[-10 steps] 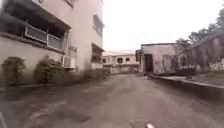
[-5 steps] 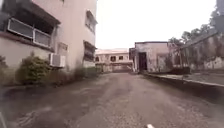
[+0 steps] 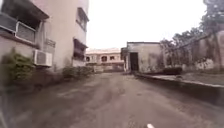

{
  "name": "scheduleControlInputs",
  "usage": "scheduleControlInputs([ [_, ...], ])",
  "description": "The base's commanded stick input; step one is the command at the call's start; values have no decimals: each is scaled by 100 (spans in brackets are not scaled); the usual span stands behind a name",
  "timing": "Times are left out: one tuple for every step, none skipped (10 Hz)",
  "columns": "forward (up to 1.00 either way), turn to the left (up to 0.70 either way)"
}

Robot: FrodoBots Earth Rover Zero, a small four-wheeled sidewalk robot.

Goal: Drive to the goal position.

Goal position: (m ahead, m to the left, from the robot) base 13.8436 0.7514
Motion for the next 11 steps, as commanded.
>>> scheduleControlInputs([
  [70,0],
  [70,-5],
  [70,-19],
  [70,-28],
  [70,-28],
  [70,-28],
  [70,-27],
  [70,-20],
  [70,-13],
  [70,-6],
  [70,0],
])
